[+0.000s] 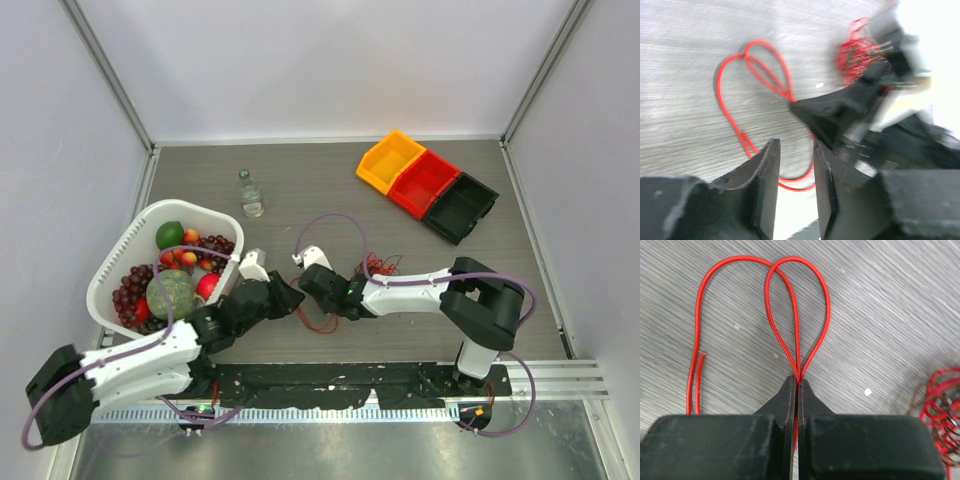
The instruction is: Untangle the cables
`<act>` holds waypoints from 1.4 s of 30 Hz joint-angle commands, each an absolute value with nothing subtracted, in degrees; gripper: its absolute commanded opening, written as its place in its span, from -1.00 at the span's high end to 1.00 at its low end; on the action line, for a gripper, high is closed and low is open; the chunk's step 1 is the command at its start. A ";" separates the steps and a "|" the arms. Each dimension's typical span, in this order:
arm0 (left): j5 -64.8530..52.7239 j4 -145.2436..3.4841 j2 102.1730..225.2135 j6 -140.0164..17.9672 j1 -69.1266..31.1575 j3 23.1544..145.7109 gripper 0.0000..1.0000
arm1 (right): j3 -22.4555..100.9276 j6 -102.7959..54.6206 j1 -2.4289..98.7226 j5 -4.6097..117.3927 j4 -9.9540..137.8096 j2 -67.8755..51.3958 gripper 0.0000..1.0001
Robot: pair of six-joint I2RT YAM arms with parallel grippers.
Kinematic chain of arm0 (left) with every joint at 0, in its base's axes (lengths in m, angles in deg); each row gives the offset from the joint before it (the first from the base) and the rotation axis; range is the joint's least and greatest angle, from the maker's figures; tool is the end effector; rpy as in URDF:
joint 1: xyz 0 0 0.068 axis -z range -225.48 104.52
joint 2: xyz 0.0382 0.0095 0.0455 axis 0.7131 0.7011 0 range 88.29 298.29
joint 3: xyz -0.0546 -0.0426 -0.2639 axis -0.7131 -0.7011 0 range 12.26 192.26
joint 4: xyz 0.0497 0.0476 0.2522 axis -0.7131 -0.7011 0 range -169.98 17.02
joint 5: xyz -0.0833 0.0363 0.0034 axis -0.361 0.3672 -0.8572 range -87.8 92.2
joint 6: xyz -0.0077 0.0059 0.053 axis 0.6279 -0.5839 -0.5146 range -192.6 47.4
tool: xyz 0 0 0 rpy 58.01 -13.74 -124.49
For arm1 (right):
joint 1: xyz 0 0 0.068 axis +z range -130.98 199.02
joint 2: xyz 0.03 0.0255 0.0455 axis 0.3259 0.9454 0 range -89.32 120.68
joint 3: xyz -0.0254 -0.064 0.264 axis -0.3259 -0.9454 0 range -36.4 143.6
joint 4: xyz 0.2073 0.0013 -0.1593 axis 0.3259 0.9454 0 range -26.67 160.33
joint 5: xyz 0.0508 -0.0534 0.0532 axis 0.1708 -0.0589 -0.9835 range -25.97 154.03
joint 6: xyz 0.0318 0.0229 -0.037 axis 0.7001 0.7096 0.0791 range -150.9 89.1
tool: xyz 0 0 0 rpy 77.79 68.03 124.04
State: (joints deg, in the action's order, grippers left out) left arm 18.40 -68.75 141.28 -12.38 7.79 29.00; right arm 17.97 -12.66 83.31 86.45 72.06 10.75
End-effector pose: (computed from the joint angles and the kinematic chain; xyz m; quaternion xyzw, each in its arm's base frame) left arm 0.1190 -0.1430 0.1705 -0.1206 0.8603 -0.3336 0.3662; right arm 0.1608 0.3026 0.1531 -0.3107 0.8828 0.0585 0.3473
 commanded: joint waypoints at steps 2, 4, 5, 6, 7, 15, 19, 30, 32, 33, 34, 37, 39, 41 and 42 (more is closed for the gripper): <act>21.44 -85.97 126.28 -20.38 6.38 43.35 -0.21 | 13.35 -9.90 79.41 86.55 74.77 1.57 0.99; 22.58 -90.45 123.72 -24.07 5.15 49.32 -0.36 | 12.56 -8.67 76.86 84.44 73.80 -4.48 0.99; 23.20 -92.74 123.36 -26.00 4.53 52.75 -0.39 | 12.47 -8.32 74.76 83.81 73.62 -5.72 0.99; 23.72 -94.50 123.70 -27.59 4.00 55.83 -0.42 | 12.47 -7.79 73.96 82.42 73.62 -8.61 0.99; 23.99 -95.47 124.23 -29.43 3.48 59.25 -0.43 | 12.73 -7.70 71.78 81.88 73.62 -10.20 0.99; 20.41 -99.09 140.65 -39.20 0.23 82.64 -0.55 | 21.69 -4.81 56.49 80.90 77.73 -20.85 0.99; 11.62 -97.42 147.86 -39.64 -3.20 90.29 -0.54 | 28.98 -2.61 49.61 88.95 81.69 -19.11 0.99; 2.46 -87.75 152.98 -40.45 -13.39 79.86 -0.51 | 39.18 10.75 34.76 114.28 85.14 -3.55 0.99; 2.46 -87.23 152.28 -39.73 -14.19 78.63 -0.51 | 39.89 9.63 34.23 115.53 81.64 0.58 0.99; 0.55 -86.53 152.10 -39.99 -14.11 78.36 -0.50 | 40.06 9.09 34.14 115.54 80.74 3.38 0.99; 0.35 -86.17 151.83 -40.34 -14.19 78.36 -0.50 | 41.46 8.83 33.96 116.32 80.13 4.62 0.99; 0.09 -86.52 151.22 -40.35 -14.63 78.53 -0.50 | 45.33 8.12 33.61 116.51 81.26 11.11 0.99; 0.00 -86.08 150.78 -40.44 -15.16 78.27 -0.50 | 46.92 8.12 33.70 113.97 81.97 13.67 0.99; -0.09 -86.08 150.69 -40.18 -15.77 78.01 -0.50 | 48.32 8.65 33.52 112.29 82.14 15.88 0.99; -0.61 -85.99 150.86 -39.74 -16.30 78.01 -0.50 | 49.02 9.34 33.35 110.81 83.45 17.54 0.99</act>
